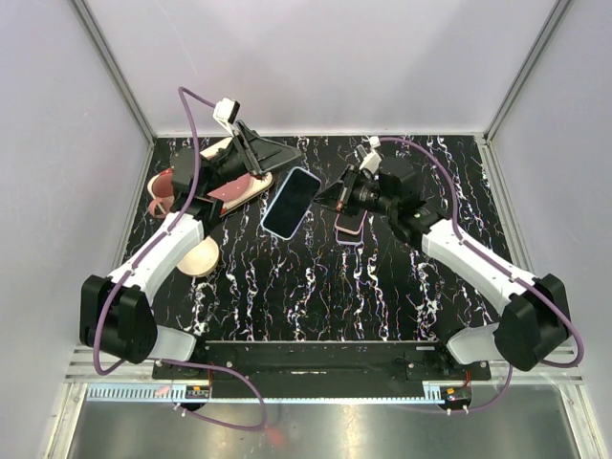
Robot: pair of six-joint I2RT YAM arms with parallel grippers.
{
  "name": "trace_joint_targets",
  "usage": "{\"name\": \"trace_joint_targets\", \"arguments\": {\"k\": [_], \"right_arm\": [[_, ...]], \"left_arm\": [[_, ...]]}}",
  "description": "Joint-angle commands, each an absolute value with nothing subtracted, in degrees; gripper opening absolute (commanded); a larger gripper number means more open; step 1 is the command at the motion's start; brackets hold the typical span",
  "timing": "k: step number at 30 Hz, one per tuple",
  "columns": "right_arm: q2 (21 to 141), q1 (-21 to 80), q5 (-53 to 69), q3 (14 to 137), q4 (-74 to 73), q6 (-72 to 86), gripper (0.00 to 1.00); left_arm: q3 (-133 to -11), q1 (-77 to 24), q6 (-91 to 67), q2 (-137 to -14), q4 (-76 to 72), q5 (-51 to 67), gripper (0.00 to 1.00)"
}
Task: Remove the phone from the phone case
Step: Remove the phone case from the phone.
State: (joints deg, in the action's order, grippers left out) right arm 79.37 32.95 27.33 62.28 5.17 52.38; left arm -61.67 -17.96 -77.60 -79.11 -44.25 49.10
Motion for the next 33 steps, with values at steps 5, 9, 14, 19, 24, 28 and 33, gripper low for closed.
{"name": "trace_joint_targets", "arguments": {"k": [5, 9, 14, 19, 24, 28, 33], "right_arm": [[73.48, 31.91, 19.95, 63.72, -1.67, 50.54, 0.0], [72.86, 31.82, 18.46, 64.25, -3.77, 49.66, 0.0], [72.95, 31.9, 15.03, 66.0, -9.57, 46.76, 0.0], [73.12, 31.73, 14.76, 66.71, -11.43, 45.26, 0.0], [72.86, 30.68, 19.67, 66.97, -10.46, 44.74, 0.0], [72.33, 29.53, 21.88, 67.15, -9.93, 45.09, 0.0], [72.95, 29.01, 24.78, 67.24, -8.18, 46.31, 0.0]], "left_arm": [[-60.56, -18.11, -72.69, -77.69, -42.2, 47.64, 0.99], [-58.89, -17.23, -73.21, -78.66, -42.89, 47.55, 0.99], [-58.54, -15.03, -72.07, -78.58, -40.09, 47.64, 0.99], [-59.68, -14.33, -61.28, -76.29, -25.43, 46.67, 0.99], [-60.91, -14.24, -44.36, -76.11, -10.58, 53.61, 0.99], [-58.02, -14.5, -41.13, -76.64, -7.2, 58.69, 0.99], [-52.66, -16.43, -49.99, -76.82, -22.71, 61.87, 0.99]]}}
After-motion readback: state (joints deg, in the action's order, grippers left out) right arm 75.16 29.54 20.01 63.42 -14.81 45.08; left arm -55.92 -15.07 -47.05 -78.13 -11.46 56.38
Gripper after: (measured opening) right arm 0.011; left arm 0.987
